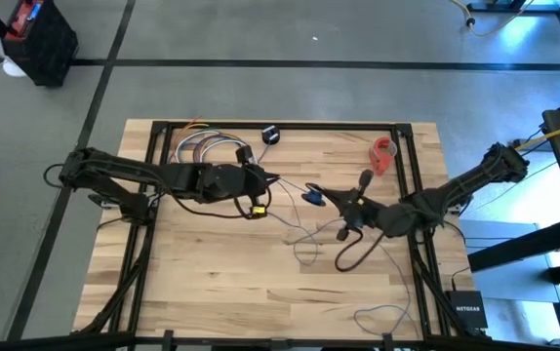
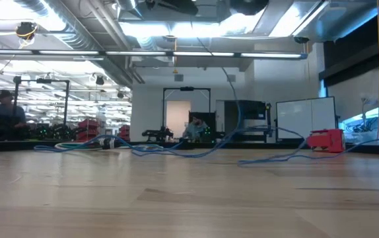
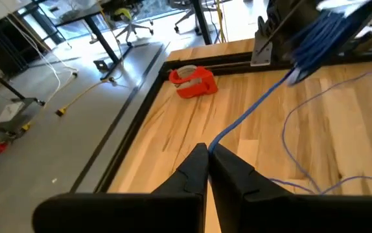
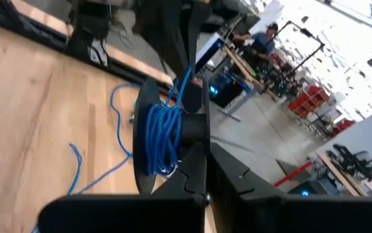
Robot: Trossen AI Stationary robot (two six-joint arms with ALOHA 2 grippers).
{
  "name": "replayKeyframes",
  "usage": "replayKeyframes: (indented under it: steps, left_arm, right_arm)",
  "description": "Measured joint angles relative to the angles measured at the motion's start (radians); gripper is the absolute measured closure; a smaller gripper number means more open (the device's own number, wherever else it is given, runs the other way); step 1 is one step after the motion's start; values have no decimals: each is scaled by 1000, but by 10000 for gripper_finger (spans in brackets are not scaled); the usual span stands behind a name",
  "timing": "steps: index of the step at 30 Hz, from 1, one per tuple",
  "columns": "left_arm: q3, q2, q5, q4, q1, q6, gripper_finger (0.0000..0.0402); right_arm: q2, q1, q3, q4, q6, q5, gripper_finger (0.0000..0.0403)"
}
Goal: Coil cords
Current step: Coil the blue wire onto the black spool
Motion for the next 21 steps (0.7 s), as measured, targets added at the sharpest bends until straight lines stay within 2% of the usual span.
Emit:
replayKeyframes:
  steps: [10, 21]
  left_arm:
    - [-1, 0, 77, 38, -18, -89, 396]
    - [0, 65, 97, 194, -33, -98, 394]
  right_arm:
    - [105, -170, 0, 20, 19, -19, 397]
    - [190, -272, 0, 228, 24, -139, 397]
